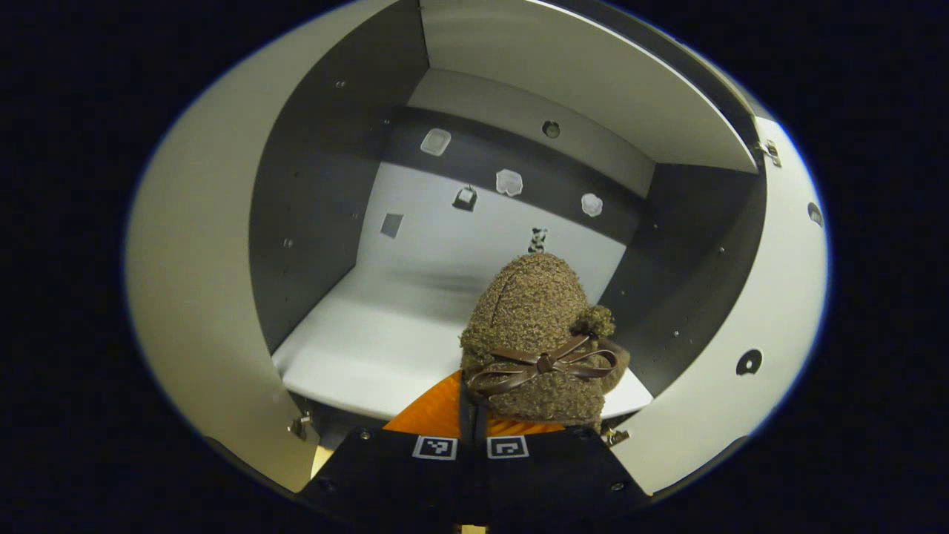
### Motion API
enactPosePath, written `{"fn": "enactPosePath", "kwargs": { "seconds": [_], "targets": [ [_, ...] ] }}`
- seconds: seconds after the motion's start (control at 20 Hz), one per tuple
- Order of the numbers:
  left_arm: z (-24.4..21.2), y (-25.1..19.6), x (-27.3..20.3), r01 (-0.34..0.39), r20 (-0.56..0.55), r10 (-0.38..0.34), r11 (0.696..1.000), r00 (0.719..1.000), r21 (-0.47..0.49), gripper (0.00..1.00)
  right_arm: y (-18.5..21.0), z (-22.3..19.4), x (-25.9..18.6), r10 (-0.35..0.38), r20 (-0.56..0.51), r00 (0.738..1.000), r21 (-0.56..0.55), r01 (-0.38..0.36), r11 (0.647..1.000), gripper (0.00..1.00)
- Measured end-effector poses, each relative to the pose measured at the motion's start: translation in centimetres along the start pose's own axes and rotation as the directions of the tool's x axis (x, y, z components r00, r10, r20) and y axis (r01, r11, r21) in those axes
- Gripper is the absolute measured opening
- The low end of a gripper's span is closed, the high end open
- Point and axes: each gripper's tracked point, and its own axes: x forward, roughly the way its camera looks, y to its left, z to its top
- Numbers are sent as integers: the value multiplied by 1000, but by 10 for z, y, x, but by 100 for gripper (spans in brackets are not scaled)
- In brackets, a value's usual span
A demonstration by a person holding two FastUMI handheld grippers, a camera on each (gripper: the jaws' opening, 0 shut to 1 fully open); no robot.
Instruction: Grab one shoe with the right hand and put it into the shoe cabinet, grab the other shoe with the left hand and put it into the shoe cabinet; then close the right door with the right hand and the left door with the left hand.
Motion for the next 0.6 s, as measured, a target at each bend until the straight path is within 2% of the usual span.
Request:
{"fn": "enactPosePath", "kwargs": {
  "seconds": [0.3,0.45,0.5,0.6],
  "targets": [
    [37,23,53,-68,18,68,997,998,45,1,-24,-15,3,-68,-38,997,-10,68,998,96],
    [41,31,77,-100,9,99,991,995,90,0,-34,-24,4,-98,-61,993,-21,97,995,97],
    [39,33,83,-108,1,109,988,994,108,4,-37,-27,5,-106,-68,992,-22,105,994,96],
    [37,35,95,-120,-6,122,983,992,137,1,-38,-30,8,-117,-77,990,-25,115,993,96]
  ]
}}
